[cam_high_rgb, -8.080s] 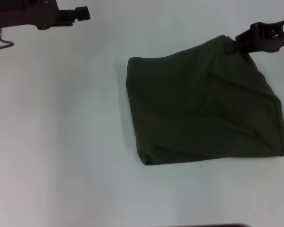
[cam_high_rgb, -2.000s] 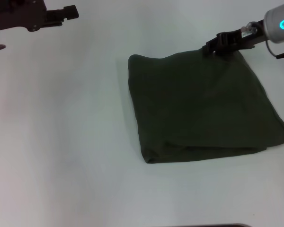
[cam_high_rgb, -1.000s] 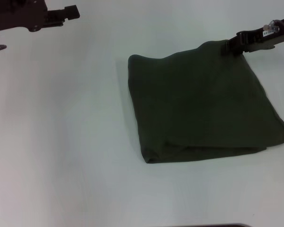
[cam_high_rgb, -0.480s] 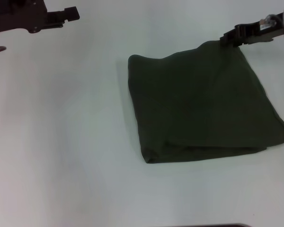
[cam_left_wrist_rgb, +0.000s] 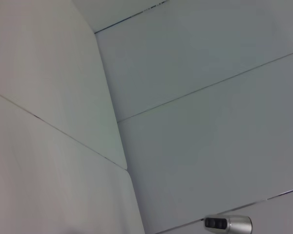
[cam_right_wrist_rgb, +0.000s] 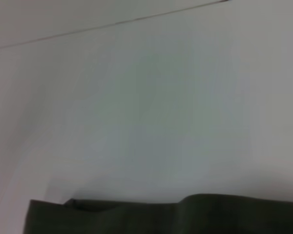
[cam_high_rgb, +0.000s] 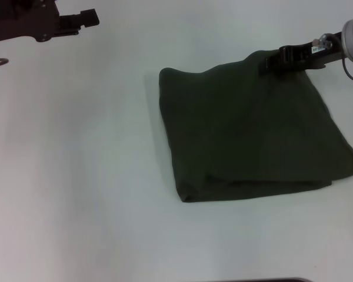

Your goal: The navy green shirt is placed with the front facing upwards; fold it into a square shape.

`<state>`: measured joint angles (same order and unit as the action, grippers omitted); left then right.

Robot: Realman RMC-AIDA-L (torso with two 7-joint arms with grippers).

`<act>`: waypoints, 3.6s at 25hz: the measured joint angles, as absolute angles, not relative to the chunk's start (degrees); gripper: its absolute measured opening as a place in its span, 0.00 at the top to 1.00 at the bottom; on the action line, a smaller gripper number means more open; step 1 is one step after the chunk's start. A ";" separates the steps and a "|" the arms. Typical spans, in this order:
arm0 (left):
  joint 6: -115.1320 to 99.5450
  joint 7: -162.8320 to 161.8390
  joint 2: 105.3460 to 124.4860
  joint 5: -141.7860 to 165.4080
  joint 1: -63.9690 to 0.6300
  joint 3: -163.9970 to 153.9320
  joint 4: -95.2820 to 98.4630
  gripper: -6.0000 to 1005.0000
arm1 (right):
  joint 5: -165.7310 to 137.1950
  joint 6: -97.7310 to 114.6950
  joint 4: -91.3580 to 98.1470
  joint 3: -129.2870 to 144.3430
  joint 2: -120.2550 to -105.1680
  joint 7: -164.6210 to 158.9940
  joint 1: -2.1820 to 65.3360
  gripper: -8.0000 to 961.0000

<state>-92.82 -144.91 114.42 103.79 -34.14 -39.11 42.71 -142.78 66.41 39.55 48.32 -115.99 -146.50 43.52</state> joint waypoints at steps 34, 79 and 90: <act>-100.03 -146.71 113.14 117.28 -35.54 -40.43 42.78 0.13 | -138.27 101.55 49.89 45.92 -109.89 -147.69 46.60 0.55; -49.36 -146.06 123.20 121.64 -51.32 -66.84 28.03 0.15 | -138.42 107.88 48.30 34.88 -107.37 -148.71 40.10 0.55; -50.53 -145.28 122.71 121.73 -51.87 -68.03 28.05 0.43 | -138.42 107.80 48.25 34.85 -107.37 -148.71 40.31 0.55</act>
